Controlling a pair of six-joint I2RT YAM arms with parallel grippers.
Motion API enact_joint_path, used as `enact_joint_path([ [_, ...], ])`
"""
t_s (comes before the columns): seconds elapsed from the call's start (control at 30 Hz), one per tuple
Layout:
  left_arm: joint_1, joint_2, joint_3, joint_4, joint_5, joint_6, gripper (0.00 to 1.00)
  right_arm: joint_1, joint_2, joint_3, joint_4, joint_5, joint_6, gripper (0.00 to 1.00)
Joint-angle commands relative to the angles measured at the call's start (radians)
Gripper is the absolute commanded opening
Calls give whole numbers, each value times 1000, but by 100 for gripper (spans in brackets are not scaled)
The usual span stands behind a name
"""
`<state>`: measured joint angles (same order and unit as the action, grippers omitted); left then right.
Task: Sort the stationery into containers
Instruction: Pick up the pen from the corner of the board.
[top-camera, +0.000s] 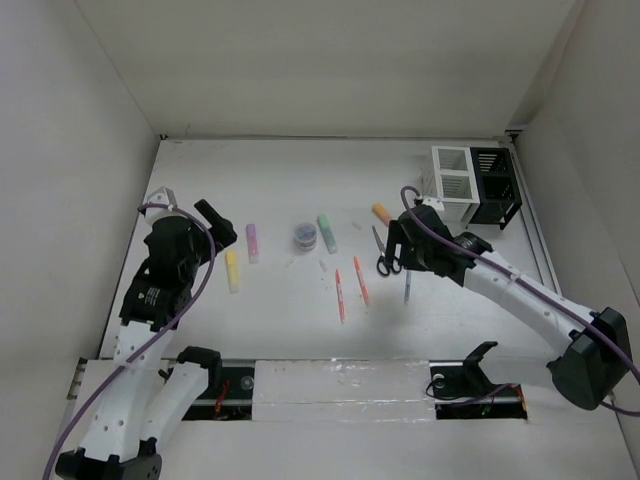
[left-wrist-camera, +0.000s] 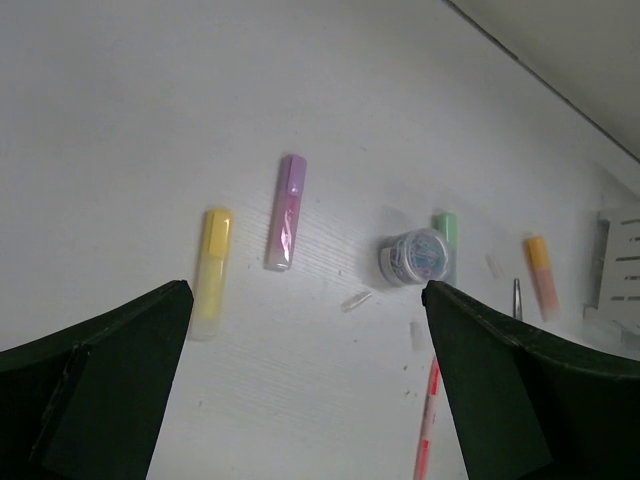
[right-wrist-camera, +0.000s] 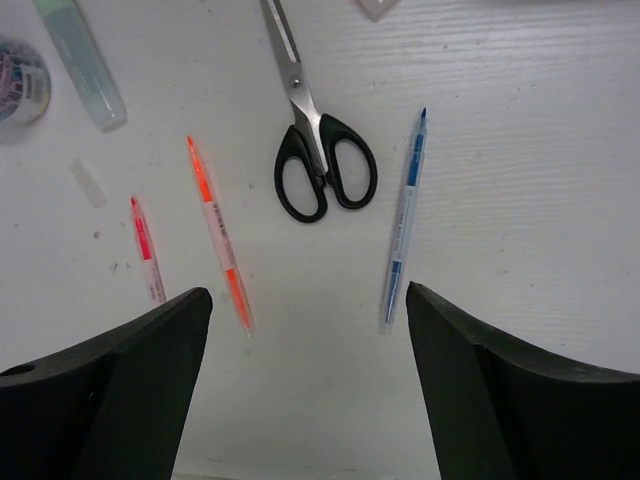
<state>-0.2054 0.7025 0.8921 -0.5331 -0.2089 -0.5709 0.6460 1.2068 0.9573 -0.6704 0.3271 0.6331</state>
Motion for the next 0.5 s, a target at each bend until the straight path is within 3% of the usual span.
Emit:
enact_joint_path([
  [0.0,-12,-21,13,64,-11,-6,100,-40,34,-54,139,-89,20,82],
  [0.47,-29,-3,13,64,13,13,100,-128,164,-167,207,-149,11,79],
])
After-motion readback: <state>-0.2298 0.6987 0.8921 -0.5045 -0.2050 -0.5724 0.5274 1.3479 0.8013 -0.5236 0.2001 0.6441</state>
